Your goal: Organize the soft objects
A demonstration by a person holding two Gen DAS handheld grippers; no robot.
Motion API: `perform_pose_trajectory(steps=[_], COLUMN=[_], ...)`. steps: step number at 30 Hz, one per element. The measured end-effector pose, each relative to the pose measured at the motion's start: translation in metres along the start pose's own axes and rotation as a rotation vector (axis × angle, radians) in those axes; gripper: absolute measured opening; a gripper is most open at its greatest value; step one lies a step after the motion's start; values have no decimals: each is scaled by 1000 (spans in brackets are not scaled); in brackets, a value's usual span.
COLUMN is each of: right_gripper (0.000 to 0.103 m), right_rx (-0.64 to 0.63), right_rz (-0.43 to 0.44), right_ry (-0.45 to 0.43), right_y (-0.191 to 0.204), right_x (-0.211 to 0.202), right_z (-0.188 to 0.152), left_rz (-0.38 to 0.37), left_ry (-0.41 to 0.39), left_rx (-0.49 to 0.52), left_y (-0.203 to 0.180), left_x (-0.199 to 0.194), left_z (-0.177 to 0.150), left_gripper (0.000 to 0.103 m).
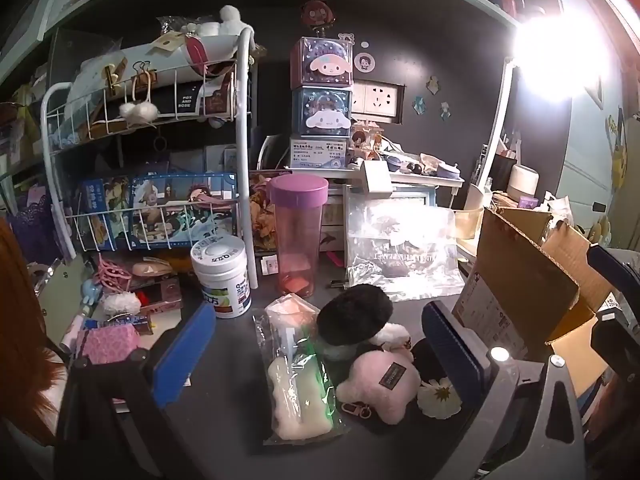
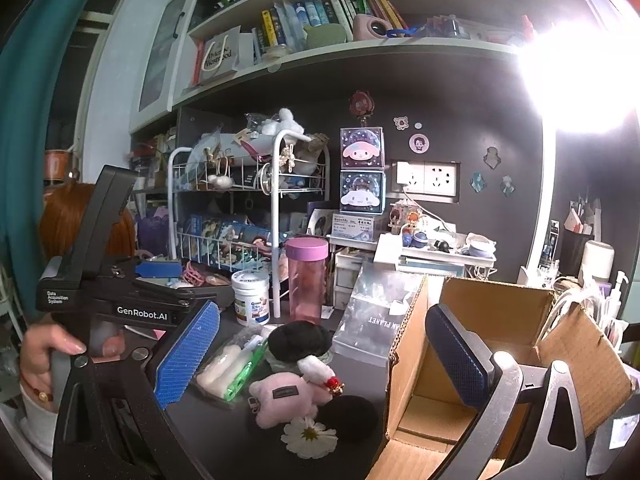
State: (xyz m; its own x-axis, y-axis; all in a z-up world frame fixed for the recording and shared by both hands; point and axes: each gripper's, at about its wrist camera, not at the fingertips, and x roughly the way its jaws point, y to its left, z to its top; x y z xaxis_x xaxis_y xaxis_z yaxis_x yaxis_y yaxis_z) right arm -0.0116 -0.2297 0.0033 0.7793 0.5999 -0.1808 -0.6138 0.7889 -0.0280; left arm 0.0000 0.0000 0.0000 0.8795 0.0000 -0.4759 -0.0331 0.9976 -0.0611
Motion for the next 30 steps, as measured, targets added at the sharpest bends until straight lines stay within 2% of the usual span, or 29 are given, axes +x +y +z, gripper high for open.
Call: perform_pose_trajectory(steps=[30], right_gripper=[103], right_rx=[1], right_rz=[-11], right_ry=[-11], right_y=[-3], right_x=[-10], right_z=[1], left_rz=[7], left_ry=[13], left_rx=[4], left_y=[0], left_x=[-6], left_z=[0], left_gripper=[103])
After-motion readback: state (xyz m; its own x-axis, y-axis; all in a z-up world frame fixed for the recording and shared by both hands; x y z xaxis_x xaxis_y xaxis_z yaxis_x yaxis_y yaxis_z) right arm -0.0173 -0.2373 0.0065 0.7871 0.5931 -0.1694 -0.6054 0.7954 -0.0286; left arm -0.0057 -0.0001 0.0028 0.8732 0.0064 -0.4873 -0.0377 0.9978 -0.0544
